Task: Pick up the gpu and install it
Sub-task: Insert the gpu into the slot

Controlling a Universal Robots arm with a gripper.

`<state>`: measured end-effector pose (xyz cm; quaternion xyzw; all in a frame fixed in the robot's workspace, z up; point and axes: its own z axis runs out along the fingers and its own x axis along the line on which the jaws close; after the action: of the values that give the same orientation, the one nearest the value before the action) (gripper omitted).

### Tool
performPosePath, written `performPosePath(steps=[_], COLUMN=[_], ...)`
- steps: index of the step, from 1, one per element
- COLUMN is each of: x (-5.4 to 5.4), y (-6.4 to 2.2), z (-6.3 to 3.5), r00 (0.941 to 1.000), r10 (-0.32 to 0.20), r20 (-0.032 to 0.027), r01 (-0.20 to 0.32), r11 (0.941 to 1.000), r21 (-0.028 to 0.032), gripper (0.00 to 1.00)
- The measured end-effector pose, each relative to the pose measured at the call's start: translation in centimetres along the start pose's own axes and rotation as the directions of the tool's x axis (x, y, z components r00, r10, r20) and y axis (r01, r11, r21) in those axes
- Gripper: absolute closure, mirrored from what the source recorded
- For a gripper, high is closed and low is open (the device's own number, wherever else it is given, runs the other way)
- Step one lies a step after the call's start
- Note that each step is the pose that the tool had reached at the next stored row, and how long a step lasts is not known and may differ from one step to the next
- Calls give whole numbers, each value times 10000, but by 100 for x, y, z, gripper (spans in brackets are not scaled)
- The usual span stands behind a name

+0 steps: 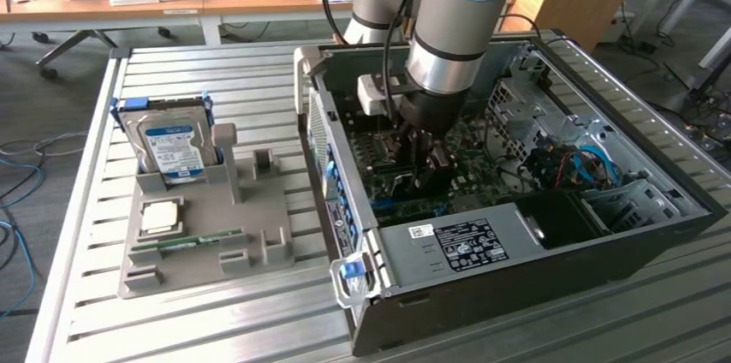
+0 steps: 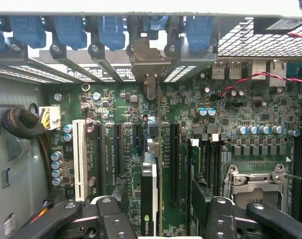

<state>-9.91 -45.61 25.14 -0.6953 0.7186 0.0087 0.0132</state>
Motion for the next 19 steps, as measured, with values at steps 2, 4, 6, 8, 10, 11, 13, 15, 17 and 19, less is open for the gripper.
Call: performPosePath(steps=[2, 4, 6, 8, 10, 11, 13, 15, 17, 19], x=[0, 0, 0, 1, 1, 1, 0, 0, 0, 0], y=[0, 0, 0, 0, 0, 0, 0, 0, 0, 0], z=[0, 0, 0, -1, -3, -3, -1, -1, 0, 0], r00=[10000, 10000, 10000, 10000, 10000, 10000, 10000, 10000, 10000, 10000], r10=[0, 0, 0, 0, 0, -1, 0, 0, 0, 0], r20=[0, 0, 0, -5, -9, -7, -3, -2, -1, -1], r01=[0, 0, 0, 0, 0, 1, 0, 0, 0, 0], r11=[10000, 10000, 10000, 10000, 10000, 10000, 10000, 10000, 10000, 10000], r21=[0, 0, 0, -1, -3, -3, -2, -1, -1, 0], gripper=[37, 45, 45, 57, 62, 67, 69, 69, 69, 69])
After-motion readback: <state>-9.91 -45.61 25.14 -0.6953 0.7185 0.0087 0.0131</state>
